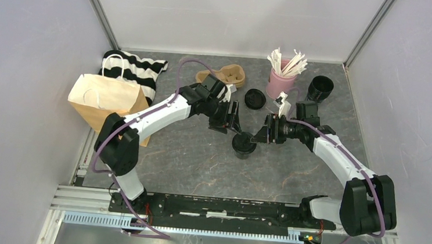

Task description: Pack the takeout coffee

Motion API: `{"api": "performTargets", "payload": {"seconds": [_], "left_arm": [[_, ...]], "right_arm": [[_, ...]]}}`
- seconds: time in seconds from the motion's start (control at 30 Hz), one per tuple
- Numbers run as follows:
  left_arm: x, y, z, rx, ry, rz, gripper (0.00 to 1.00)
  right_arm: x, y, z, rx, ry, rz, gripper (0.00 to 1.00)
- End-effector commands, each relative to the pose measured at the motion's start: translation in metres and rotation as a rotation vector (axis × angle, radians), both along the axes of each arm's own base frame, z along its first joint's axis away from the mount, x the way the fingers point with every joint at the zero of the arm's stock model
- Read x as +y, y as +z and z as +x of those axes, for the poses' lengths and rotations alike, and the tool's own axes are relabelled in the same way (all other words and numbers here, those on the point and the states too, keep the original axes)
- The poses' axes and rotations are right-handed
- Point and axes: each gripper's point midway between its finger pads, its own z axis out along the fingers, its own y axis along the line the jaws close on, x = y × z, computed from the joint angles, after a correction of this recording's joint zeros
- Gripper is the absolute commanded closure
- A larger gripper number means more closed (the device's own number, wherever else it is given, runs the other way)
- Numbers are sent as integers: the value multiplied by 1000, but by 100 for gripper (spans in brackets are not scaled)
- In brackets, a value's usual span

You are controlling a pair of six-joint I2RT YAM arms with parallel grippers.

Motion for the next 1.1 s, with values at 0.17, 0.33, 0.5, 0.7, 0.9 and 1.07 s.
{"api": "performTargets", "payload": {"seconds": [0.17,0.33,0.5,0.7,0.9,1.07], "left_arm": [[-13,-20,-6,74,-30,-47,37],[-15,-29,-13,93,-47,-31,40],[-16,-42,-21,119,-59,-7,44],[-13,-46,-17,105,-54,17,47],[-15,-30,-9,58,-44,-3,39],[-12,-1,-1,14,-14,-65,19]], "right_arm": [[3,-12,-11,13,51,28,33],[4,-17,-13,25,57,34,38],[3,-25,-15,32,52,28,45],[1,-33,-17,44,39,25,52],[0,12,5,-48,12,54,36],[-18,20,15,-60,-49,47,32]]}}
